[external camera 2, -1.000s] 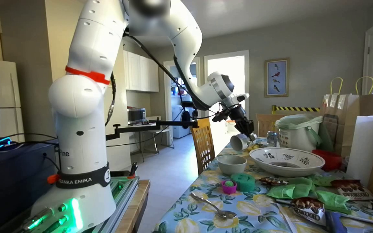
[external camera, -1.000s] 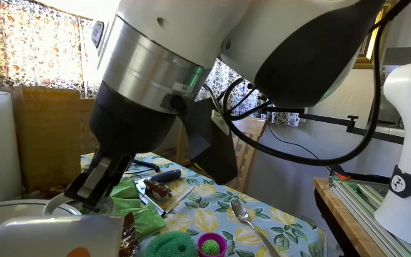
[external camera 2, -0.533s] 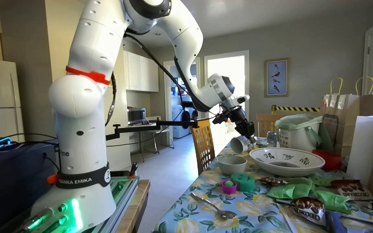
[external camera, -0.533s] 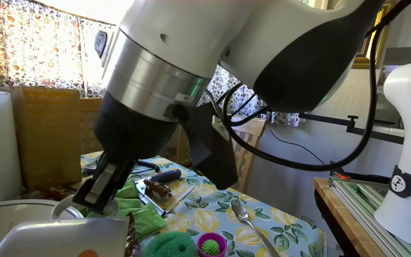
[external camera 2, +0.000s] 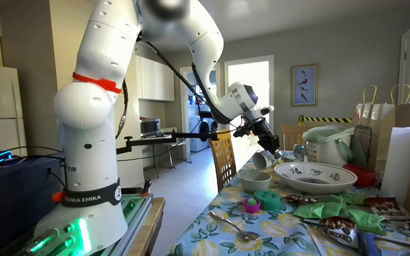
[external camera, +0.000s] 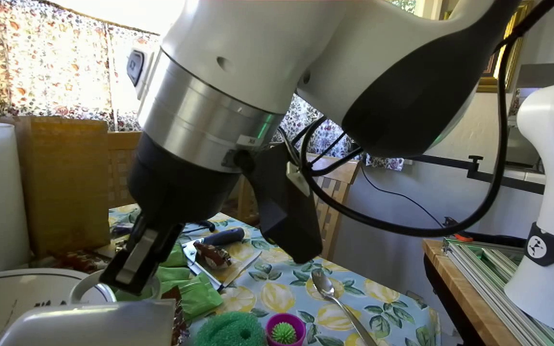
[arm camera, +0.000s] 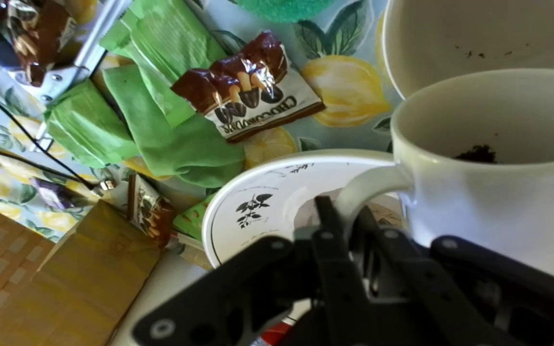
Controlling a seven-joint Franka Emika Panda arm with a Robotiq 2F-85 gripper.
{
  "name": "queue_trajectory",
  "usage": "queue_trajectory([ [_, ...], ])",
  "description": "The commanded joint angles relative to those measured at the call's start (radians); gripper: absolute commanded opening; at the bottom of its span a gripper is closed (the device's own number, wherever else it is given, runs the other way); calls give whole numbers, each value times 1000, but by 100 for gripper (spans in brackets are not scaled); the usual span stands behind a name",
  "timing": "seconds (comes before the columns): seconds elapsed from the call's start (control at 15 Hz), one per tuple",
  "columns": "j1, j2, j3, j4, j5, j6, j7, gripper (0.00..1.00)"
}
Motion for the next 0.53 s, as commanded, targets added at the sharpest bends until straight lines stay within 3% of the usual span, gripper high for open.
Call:
queue_trajectory([
  [0.0,10,12,-12,17,-53,47,32,3],
  [0.2,18,16,-19,24,-103,71,55,3],
  [0.47,43,17,-52,42,-266,141,139,3],
])
